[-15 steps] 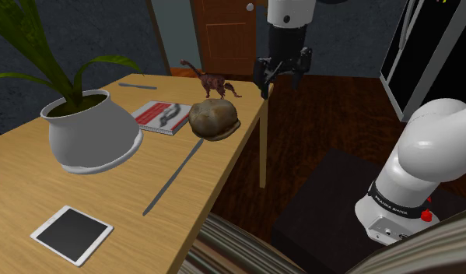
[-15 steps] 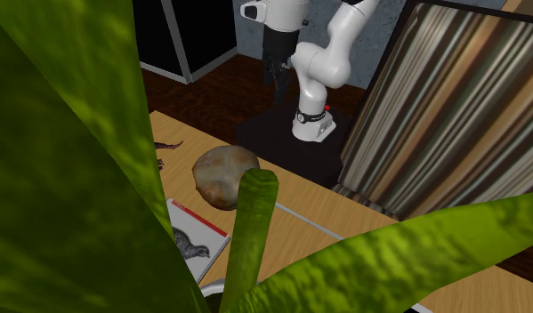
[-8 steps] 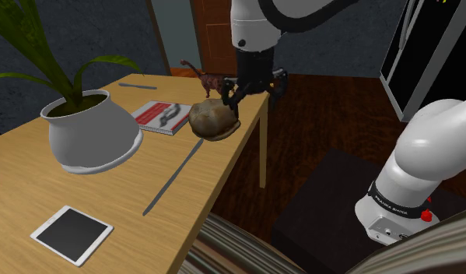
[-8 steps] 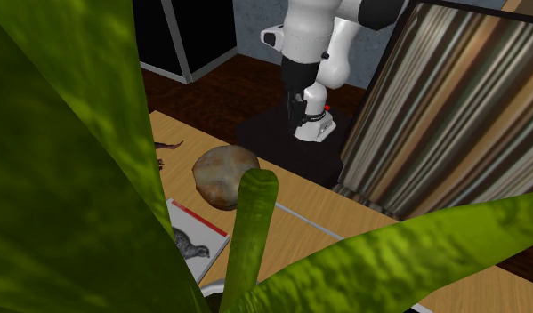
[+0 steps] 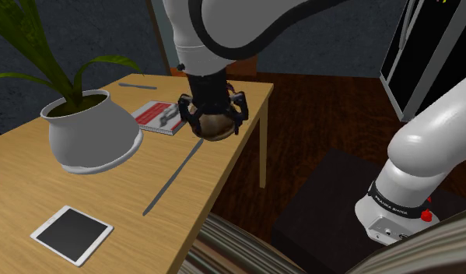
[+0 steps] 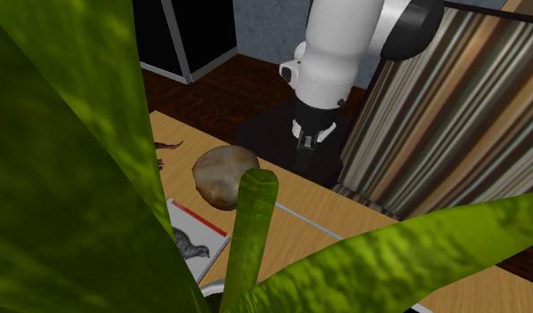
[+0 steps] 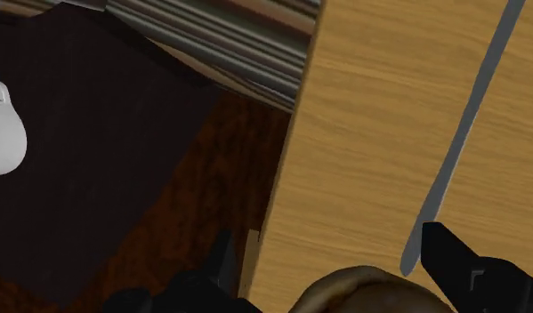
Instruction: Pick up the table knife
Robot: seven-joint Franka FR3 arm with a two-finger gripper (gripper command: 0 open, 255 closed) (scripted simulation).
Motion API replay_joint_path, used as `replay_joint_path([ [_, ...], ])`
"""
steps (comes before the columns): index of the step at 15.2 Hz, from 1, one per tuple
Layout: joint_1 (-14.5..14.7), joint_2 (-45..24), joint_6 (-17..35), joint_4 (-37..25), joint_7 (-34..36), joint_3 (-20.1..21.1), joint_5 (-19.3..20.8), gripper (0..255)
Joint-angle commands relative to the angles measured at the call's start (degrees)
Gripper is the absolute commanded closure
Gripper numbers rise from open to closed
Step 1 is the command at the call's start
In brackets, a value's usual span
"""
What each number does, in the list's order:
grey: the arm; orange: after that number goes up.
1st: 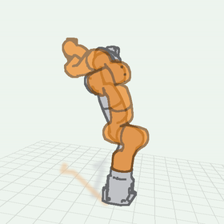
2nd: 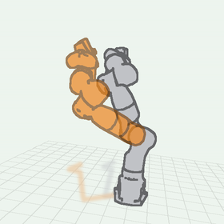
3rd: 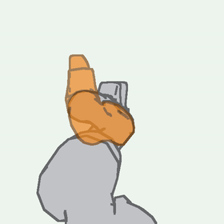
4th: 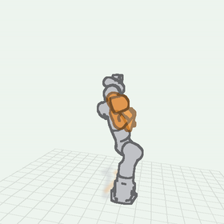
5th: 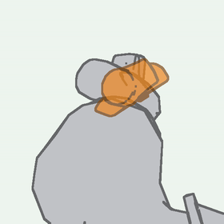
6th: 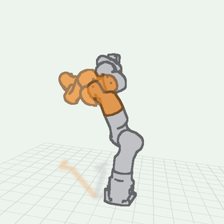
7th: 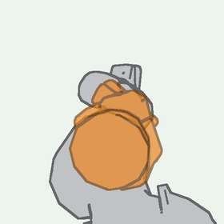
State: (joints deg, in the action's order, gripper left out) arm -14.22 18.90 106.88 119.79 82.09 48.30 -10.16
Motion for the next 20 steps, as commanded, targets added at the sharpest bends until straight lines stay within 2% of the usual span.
replay_joint_path([
  [1,-2.80,-6.28,1.16,-3.82,8.55,5.08,3.56,0],
  [4,-5.28,-18.70,1.29,-10.59,22.94,12.08,13.43,0],
  [5,-4.55,-23.61,0.77,-13.15,28.16,13.24,17.73,0],
  [7,-0.17,-32.42,-1.00,-18.67,37.14,12.33,25.12,0],
  [14,1.23,-33.73,3.85,-14.67,38.26,10.45,26.53,0],
  [17,1.30,-33.90,4.23,-14.37,38.40,10.36,26.71,0],
  [18,1.33,-33.97,4.20,-14.44,38.40,10.33,26.77,255],
  [20,1.32,-33.97,4.22,-14.42,38.41,10.33,26.77,255],
])
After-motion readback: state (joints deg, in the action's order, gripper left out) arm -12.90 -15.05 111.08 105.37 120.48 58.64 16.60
